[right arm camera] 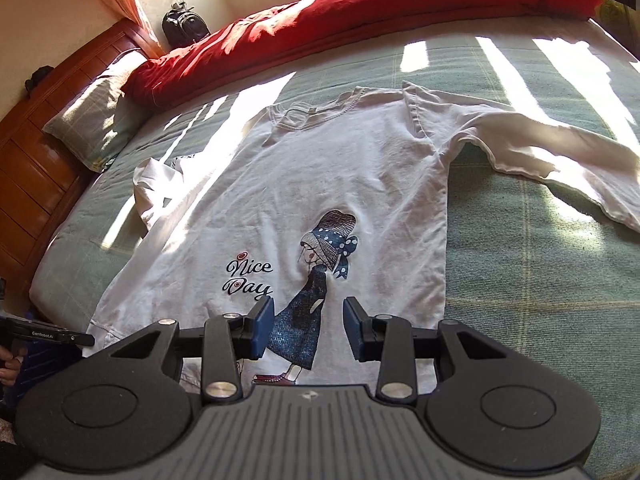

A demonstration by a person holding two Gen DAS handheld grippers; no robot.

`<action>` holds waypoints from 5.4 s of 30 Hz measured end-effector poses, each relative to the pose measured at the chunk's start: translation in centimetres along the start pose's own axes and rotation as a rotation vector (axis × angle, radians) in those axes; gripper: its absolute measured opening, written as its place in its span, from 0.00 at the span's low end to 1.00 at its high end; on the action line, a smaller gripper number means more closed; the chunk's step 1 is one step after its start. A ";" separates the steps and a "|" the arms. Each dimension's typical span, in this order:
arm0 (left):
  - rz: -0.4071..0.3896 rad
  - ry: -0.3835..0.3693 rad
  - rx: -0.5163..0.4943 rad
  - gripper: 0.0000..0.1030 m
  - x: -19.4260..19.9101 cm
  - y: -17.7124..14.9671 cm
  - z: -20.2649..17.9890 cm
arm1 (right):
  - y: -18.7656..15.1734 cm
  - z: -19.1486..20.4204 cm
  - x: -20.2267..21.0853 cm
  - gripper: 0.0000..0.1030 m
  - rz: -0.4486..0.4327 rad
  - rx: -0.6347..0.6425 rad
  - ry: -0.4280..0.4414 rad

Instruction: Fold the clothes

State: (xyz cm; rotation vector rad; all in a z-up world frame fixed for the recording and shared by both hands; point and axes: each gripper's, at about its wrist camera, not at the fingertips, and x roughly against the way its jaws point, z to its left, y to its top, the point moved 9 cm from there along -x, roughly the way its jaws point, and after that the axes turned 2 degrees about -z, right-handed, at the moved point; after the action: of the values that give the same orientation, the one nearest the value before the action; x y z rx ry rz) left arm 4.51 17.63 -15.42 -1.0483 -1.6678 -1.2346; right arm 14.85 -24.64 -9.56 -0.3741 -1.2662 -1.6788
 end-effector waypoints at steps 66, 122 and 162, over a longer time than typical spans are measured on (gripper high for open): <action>-0.374 0.618 0.291 0.10 3.4 21.7 25.2 | 3.2 -1.5 -5.1 0.55 -0.083 -0.192 -0.080; -0.280 -0.317 0.445 0.32 -12.3 23.8 1.4 | 10.3 -14.2 -11.9 0.62 -0.137 -0.461 0.011; -0.075 -0.017 -0.470 0.40 -4.3 3.7 -6.3 | -3.0 -1.7 -7.8 0.55 0.177 0.278 -0.087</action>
State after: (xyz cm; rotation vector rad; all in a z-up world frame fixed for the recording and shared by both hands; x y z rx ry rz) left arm 10.15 11.51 -16.90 -1.2804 -1.4714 -1.7239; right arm 16.68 -22.18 -17.49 -0.3820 -1.4645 -1.3287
